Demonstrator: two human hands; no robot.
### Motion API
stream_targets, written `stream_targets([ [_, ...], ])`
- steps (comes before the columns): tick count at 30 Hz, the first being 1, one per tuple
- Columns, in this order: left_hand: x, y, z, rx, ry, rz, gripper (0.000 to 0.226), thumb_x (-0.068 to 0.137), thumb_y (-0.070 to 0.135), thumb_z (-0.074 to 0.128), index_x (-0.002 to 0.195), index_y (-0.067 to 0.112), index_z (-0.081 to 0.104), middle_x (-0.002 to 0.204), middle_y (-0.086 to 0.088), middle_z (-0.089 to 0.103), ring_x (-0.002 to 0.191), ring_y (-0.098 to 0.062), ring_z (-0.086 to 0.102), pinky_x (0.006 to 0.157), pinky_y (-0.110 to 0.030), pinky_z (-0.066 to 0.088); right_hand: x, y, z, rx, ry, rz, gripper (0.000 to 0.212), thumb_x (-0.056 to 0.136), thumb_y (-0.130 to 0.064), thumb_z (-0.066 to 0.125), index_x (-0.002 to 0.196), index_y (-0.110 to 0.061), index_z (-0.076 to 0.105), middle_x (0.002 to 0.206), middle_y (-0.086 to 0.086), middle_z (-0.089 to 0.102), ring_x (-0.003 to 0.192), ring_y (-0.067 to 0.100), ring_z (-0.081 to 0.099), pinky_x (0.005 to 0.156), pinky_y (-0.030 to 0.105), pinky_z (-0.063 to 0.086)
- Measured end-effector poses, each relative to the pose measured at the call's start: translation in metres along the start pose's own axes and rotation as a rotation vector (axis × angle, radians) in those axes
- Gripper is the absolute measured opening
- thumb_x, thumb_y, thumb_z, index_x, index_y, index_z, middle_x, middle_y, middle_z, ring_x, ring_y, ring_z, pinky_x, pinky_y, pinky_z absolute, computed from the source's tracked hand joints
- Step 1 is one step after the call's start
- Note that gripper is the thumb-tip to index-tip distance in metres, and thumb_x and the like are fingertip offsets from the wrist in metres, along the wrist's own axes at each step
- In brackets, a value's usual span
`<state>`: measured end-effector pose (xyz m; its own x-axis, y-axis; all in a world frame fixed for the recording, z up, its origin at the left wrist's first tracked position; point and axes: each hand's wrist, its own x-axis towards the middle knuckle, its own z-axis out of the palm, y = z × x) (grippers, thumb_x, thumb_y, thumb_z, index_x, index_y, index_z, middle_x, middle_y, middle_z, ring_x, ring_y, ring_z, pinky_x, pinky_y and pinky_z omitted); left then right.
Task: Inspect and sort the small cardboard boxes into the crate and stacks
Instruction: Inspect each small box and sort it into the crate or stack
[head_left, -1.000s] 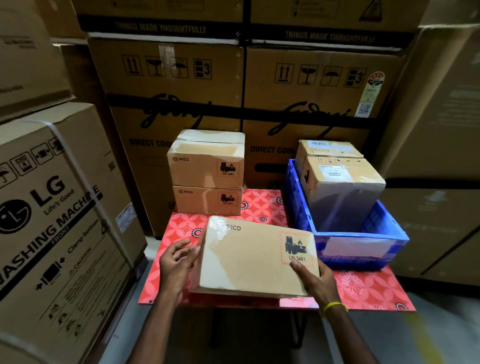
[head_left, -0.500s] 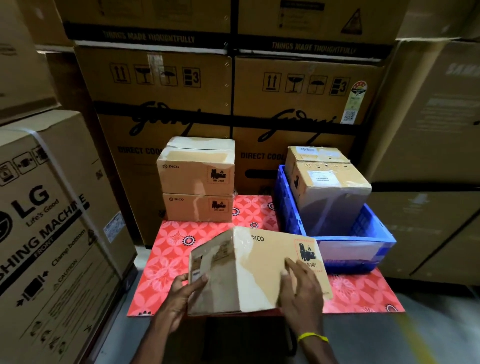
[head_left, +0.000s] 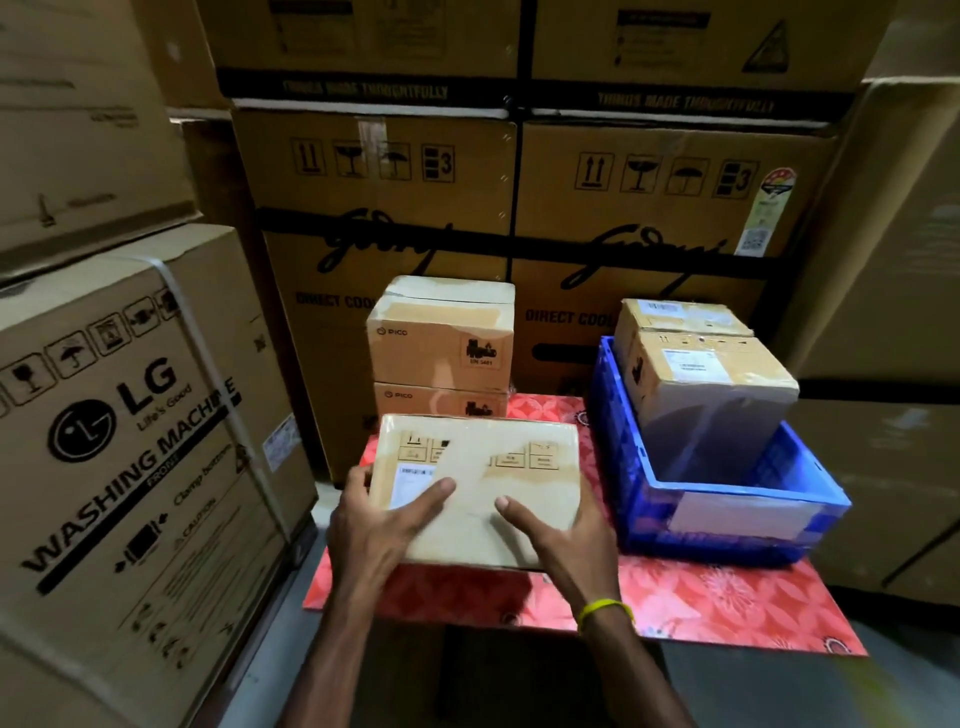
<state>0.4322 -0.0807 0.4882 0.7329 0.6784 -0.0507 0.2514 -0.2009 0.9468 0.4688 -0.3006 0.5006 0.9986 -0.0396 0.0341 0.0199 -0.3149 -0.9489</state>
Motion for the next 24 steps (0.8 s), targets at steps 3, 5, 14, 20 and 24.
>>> stream_targets([
  [3,-0.015,0.013,0.006,0.151,0.005,0.037,0.1,0.033,0.089,0.083,0.111,0.036,0.048,0.101,0.009,0.073,0.094,-0.024,0.072,0.085,-0.046,0.06,0.006,0.021,0.001,0.072,0.02,0.067,0.067,0.055,-0.059,0.098,0.112,-0.033,0.074,0.098,-0.023,0.08,0.092,-0.002,0.076,0.091,0.043,0.063],
  [5,-0.027,0.016,0.013,0.261,0.025,0.058,0.102,0.041,0.081,0.087,0.116,0.028,0.043,0.104,0.002,0.071,0.097,-0.03,0.069,0.084,-0.044,0.057,0.007,0.03,0.0,0.091,0.047,0.079,0.062,0.056,-0.053,0.1,0.108,-0.031,0.076,0.095,-0.023,0.08,0.088,-0.002,0.076,0.089,0.043,0.064],
  [14,-0.041,0.022,0.023,0.32,0.045,0.111,0.097,0.05,0.081,0.083,0.113,0.026,0.034,0.1,-0.003,0.069,0.096,-0.034,0.07,0.088,-0.049,0.055,0.009,0.034,-0.012,0.072,0.055,0.007,0.047,0.062,-0.045,0.099,0.099,-0.04,0.071,0.089,-0.028,0.074,0.084,-0.013,0.07,0.072,0.013,0.054],
  [20,-0.041,0.025,0.027,0.329,0.035,0.103,0.102,0.048,0.084,0.08,0.119,0.022,0.041,0.105,-0.003,0.072,0.099,-0.033,0.069,0.09,-0.048,0.055,0.018,0.04,-0.019,0.083,0.046,0.005,0.046,0.06,-0.048,0.1,0.094,-0.042,0.07,0.087,-0.027,0.074,0.083,-0.011,0.07,0.07,0.013,0.054],
  [24,-0.046,0.028,0.029,0.274,0.044,0.192,0.062,0.078,0.069,0.075,0.115,0.025,0.054,0.095,0.012,0.07,0.088,-0.02,0.068,0.081,-0.037,0.052,0.029,0.054,-0.029,0.185,0.056,0.083,0.06,0.056,-0.058,0.098,0.105,-0.03,0.079,0.095,-0.017,0.082,0.091,0.008,0.078,0.088,0.041,0.064],
])
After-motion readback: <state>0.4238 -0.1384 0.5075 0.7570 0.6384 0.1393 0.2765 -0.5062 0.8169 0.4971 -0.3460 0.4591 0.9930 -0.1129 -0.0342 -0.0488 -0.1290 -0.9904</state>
